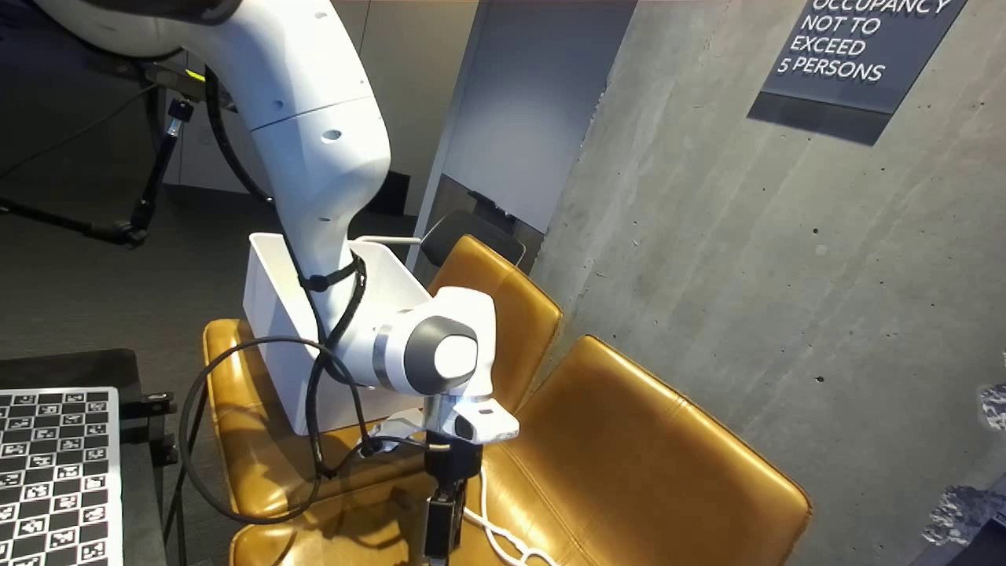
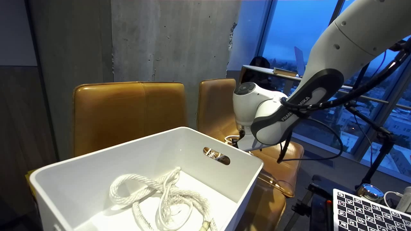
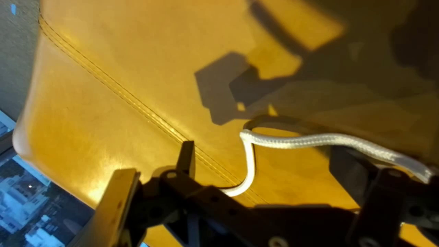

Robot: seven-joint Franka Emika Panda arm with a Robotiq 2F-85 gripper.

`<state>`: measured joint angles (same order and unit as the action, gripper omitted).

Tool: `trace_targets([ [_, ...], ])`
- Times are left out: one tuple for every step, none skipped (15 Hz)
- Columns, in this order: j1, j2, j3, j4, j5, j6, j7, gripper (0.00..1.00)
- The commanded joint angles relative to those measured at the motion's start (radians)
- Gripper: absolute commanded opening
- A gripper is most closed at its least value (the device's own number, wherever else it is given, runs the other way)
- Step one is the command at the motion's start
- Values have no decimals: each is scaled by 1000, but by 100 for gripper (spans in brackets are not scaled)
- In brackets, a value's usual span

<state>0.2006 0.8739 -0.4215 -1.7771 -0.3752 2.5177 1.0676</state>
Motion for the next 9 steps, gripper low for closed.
trace_targets([
  [48, -4, -6, -52, -26, 12, 40, 100],
  [54, -4, -8, -58, -36, 18, 47, 100],
  [59, -4, -10, -60, -44, 17, 53, 100],
  [62, -2, -11, -58, -52, 15, 60, 100],
  [63, 0, -11, -55, -56, 11, 66, 100],
  [62, 1, -10, -54, -60, 11, 71, 100],
  [54, -8, -3, -61, -59, 32, 69, 100],
  [46, -25, 6, -71, -50, 46, 67, 100],
  [33, -56, 22, -84, -30, 50, 54, 100],
])
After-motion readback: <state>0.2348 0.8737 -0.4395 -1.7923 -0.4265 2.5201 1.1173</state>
